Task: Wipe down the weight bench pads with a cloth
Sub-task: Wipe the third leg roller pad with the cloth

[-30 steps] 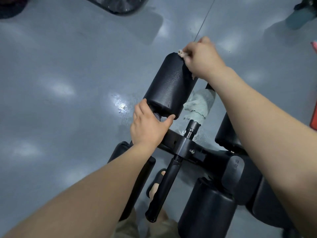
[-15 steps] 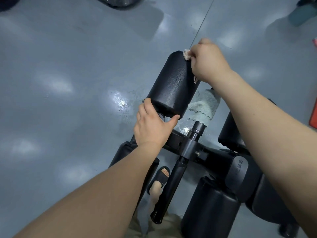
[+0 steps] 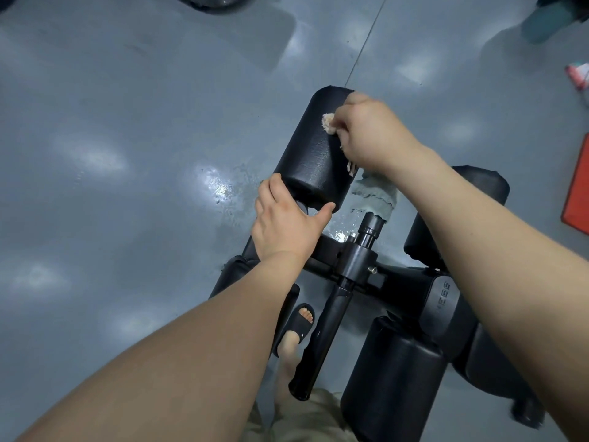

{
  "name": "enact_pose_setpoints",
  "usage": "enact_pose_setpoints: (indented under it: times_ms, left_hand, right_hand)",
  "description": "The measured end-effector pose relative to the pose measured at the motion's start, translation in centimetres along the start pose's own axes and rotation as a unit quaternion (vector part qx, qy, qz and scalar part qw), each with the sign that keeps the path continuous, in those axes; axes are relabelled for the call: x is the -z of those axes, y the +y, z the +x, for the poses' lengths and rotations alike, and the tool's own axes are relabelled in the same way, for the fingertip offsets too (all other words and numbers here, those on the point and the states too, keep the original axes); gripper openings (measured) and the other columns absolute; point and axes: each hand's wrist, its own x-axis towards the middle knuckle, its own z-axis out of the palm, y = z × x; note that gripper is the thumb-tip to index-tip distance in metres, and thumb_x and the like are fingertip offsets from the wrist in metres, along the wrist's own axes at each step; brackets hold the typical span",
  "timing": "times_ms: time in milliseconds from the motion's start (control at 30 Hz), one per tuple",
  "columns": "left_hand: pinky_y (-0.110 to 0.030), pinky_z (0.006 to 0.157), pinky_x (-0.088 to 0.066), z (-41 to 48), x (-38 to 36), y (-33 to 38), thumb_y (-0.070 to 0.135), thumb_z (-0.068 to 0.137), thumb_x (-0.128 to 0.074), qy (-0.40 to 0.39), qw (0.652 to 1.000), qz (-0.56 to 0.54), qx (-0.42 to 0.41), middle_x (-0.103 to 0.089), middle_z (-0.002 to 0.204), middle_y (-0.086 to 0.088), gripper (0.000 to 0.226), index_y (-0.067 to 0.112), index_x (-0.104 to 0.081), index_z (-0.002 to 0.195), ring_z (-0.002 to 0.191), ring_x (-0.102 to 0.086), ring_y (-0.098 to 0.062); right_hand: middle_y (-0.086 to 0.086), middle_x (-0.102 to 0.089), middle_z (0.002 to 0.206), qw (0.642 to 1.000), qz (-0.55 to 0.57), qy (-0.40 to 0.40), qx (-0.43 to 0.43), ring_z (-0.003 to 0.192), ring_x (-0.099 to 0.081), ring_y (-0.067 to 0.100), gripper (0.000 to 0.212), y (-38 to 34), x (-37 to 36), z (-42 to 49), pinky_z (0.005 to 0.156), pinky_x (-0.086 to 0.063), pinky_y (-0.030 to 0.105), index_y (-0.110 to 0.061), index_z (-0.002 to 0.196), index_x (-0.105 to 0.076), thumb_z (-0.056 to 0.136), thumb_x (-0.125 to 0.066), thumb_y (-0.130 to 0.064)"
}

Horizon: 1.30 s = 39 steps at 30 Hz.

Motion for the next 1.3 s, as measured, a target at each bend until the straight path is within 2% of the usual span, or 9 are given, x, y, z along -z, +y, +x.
enact_pose_setpoints:
  times_ms: [200,500,667,833,967,1067,1200,1233,1300]
  left_hand:
    - [-0.040,0.086,-0.048,-0.1,0.0,-0.1,0.067,0.069,-0.078,-0.010,1.000,0.000,-0.005,-0.041,0.142,-0.001,0.102,0.015,-0.034,0.144,0.120,-0.057,-0.025]
    - [-0.039,0.085,-0.044,0.0,0.0,-0.6,0.044,0.080,-0.073,-0.033,0.999,0.005,-0.012,-0.035,0.148,-0.002,0.086,0.014,-0.028,0.148,0.124,-0.054,-0.027]
    - [-0.041,0.090,-0.046,0.0,0.0,-0.7,0.040,0.083,-0.070,-0.038,0.999,-0.002,-0.011,-0.033,0.152,-0.002,0.084,0.015,-0.027,0.150,0.127,-0.052,-0.027]
    - [-0.042,0.091,-0.045,0.0,0.2,-0.6,0.041,0.083,-0.070,-0.041,0.999,-0.013,-0.003,-0.033,0.153,-0.001,0.085,0.015,-0.026,0.151,0.129,-0.051,-0.025]
    - [-0.042,0.092,-0.045,0.0,0.2,-0.6,0.041,0.083,-0.070,-0.039,0.999,-0.018,0.000,-0.033,0.153,0.000,0.084,0.016,-0.027,0.151,0.130,-0.050,-0.025]
    - [-0.041,0.091,-0.045,0.0,0.1,-0.7,0.042,0.082,-0.070,-0.039,0.999,-0.017,0.000,-0.033,0.153,0.000,0.084,0.016,-0.027,0.150,0.129,-0.051,-0.024]
    - [-0.040,0.089,-0.045,0.0,0.1,-0.6,0.043,0.082,-0.070,-0.034,0.999,-0.015,0.000,-0.034,0.152,-0.001,0.083,0.016,-0.028,0.149,0.128,-0.051,-0.024]
    - [-0.039,0.087,-0.045,0.0,0.1,-0.6,0.042,0.081,-0.070,-0.031,0.999,-0.015,-0.001,-0.035,0.150,-0.001,0.082,0.016,-0.029,0.148,0.127,-0.052,-0.025]
    - [-0.036,0.081,-0.042,0.0,0.2,-0.5,0.041,0.080,-0.069,-0.024,1.000,-0.014,-0.004,-0.037,0.146,-0.001,0.079,0.016,-0.031,0.145,0.121,-0.055,-0.025]
  right_hand:
    - [0.010,-0.060,0.108,0.999,0.023,-0.025,0.016,0.096,-0.060,0.031,0.025,-1.6,-0.4,-2.2,0.083,-0.050,0.039,-0.009,0.102,-0.074,0.091,-0.052,-0.007]
    - [0.009,-0.061,0.102,0.997,0.034,-0.035,0.067,0.089,-0.061,0.033,0.022,-2.3,-1.2,-4.5,0.076,-0.051,0.042,-0.010,0.100,-0.074,0.091,-0.053,-0.008]
    - [0.008,-0.062,0.104,0.993,0.039,-0.036,0.102,0.089,-0.062,0.031,0.022,-2.5,-1.5,-5.5,0.074,-0.051,0.041,-0.010,0.101,-0.075,0.092,-0.055,-0.008]
    - [0.005,-0.063,0.106,0.989,0.060,-0.055,0.125,0.078,-0.059,0.019,0.023,-2.3,-1.2,-6.1,0.071,-0.044,0.028,-0.011,0.103,-0.076,0.091,-0.057,-0.005]
    - [0.004,-0.062,0.104,0.985,0.062,-0.080,0.139,0.086,-0.060,0.022,0.022,-2.0,-1.0,-6.1,0.072,-0.037,0.020,-0.011,0.105,-0.076,0.091,-0.059,-0.006]
    - [0.001,-0.062,0.104,0.982,0.069,-0.100,0.146,0.090,-0.061,0.020,0.024,-1.8,-0.8,-6.0,0.076,-0.037,0.018,-0.013,0.105,-0.077,0.091,-0.059,-0.007]
    - [-0.002,-0.061,0.104,0.985,0.093,-0.096,0.105,0.095,-0.060,0.016,0.030,-2.2,-0.5,-6.0,0.084,-0.046,0.024,-0.017,0.102,-0.077,0.086,-0.055,-0.005]
    - [-0.001,-0.059,0.104,0.988,0.105,-0.079,0.084,0.095,-0.060,0.016,0.030,-2.3,-0.5,-5.8,0.085,-0.047,0.027,-0.017,0.102,-0.075,0.086,-0.053,-0.005]
    - [0.002,-0.054,0.104,0.992,0.119,-0.025,0.030,0.090,-0.056,0.010,0.027,-2.3,-0.2,-4.7,0.082,-0.042,0.023,-0.015,0.103,-0.071,0.087,-0.051,-0.006]
